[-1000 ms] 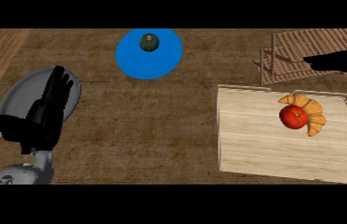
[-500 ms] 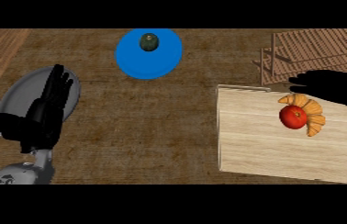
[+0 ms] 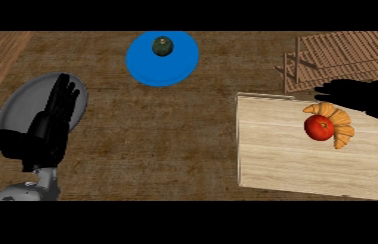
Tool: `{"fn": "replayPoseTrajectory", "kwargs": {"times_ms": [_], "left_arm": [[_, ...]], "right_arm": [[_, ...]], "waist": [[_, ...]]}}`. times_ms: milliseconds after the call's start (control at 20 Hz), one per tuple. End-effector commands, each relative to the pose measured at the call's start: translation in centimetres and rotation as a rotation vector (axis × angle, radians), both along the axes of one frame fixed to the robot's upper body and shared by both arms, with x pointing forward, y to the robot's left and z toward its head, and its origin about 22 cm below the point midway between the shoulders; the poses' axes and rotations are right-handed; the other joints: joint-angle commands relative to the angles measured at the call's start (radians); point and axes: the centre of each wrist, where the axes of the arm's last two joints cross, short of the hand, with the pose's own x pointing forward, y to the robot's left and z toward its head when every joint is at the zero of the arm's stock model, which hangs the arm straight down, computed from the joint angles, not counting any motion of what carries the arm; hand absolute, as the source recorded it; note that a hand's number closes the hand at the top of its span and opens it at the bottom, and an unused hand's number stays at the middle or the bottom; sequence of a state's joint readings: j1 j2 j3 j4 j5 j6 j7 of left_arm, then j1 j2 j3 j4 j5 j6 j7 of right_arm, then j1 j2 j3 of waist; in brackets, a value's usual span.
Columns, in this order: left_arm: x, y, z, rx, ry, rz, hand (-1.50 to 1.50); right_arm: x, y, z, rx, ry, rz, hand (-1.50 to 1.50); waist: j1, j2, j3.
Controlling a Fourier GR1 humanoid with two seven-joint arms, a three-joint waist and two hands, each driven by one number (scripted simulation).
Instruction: Pick the croissant from the tray and place it in the tiered shelf
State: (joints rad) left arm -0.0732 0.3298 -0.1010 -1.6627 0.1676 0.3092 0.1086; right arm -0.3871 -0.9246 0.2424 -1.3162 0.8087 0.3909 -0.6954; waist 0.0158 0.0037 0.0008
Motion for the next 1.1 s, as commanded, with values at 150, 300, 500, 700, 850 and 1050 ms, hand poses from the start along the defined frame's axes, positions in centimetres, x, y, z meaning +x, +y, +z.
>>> {"fn": "replayPoseTrajectory", "kwargs": {"times_ms": [150,300,500,700,850,1050], "left_arm": [[0.0,-0.5,0.4,0.009,-0.005,0.001,0.00],[-0.1,-1.0,-0.8,-0.001,-0.003,0.004,0.00],[0.3,0.0,-0.3,-0.007,0.014,-0.007,0.00],[-0.9,-0.1,0.7,-0.001,0.000,-0.005,0.00],[-0.8,-1.1,0.8,0.002,0.010,0.018,0.00],[0.1,-0.3,-0.3,0.002,0.011,-0.004,0.00]], "right_arm": [[1.9,-1.3,-3.0,0.011,0.024,0.033,-1.50],[2.7,-1.0,-3.8,-0.008,0.033,0.016,-1.50],[3.0,-0.3,-7.1,-0.007,0.015,0.016,-1.50],[3.7,-1.5,-6.0,0.021,0.032,0.023,-1.50],[4.4,0.2,-6.7,0.041,0.030,0.043,-1.50],[3.3,-0.7,-9.5,0.035,0.041,0.057,-1.50]], "waist": [[-0.005,-0.002,0.000],[-0.006,-0.002,-0.001],[-0.006,-0.001,0.000],[-0.006,-0.003,-0.001],[-0.007,-0.003,-0.001],[-0.010,-0.003,-0.001]]}}
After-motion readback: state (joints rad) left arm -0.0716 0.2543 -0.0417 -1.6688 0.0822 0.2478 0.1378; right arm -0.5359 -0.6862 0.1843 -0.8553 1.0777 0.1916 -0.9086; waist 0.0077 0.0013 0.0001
